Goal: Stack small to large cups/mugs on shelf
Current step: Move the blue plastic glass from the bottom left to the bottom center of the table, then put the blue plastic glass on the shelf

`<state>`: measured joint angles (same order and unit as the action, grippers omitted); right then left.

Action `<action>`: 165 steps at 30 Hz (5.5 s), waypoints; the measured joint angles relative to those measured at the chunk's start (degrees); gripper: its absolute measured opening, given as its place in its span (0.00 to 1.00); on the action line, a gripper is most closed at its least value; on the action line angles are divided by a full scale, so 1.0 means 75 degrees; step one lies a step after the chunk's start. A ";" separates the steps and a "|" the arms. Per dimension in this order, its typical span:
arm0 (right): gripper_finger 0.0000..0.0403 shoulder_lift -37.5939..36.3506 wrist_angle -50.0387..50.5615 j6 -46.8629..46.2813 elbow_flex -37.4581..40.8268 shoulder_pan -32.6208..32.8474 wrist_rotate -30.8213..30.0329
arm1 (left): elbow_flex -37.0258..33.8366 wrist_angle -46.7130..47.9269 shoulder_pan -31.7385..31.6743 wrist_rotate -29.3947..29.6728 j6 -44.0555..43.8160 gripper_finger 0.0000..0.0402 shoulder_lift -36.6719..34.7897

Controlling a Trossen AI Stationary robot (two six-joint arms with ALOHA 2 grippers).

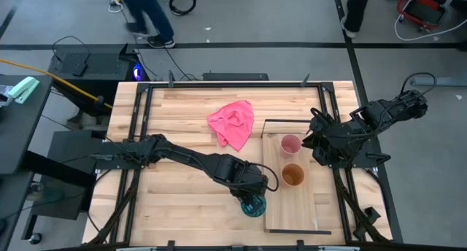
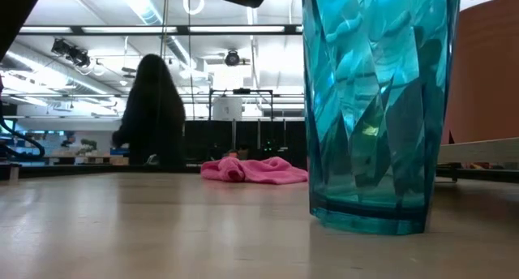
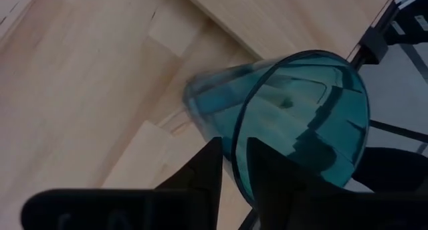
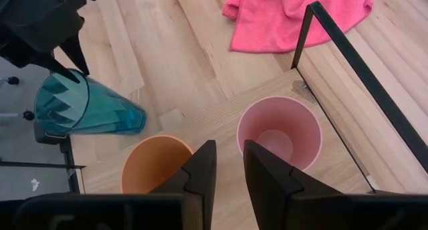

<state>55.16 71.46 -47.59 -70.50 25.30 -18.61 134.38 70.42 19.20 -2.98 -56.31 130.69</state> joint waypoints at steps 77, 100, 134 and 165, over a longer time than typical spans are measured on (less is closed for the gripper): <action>0.21 0.5460 -0.0478 0.3981 -0.4159 -0.0448 0.2552 | -0.9498 -0.0749 0.0114 0.2229 -0.4010 0.10 -0.6988; 0.25 0.6807 -0.1200 0.4109 -0.4153 -0.0323 0.2716 | -0.9980 -0.1688 0.0114 0.2314 -0.3923 0.10 -0.6983; 0.25 0.7189 -0.1318 0.4083 -0.4023 -0.0449 0.2887 | -0.9980 -0.1784 0.0114 0.2317 -0.3722 0.13 -0.6977; 0.02 0.7192 -0.1618 0.3915 -0.3662 -0.0460 0.2711 | -0.9980 -0.1784 0.0114 0.2458 -0.3742 0.12 -0.6977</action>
<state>109.10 59.32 -18.23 -97.96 21.85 1.73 59.53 57.04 20.06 15.45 -84.38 78.37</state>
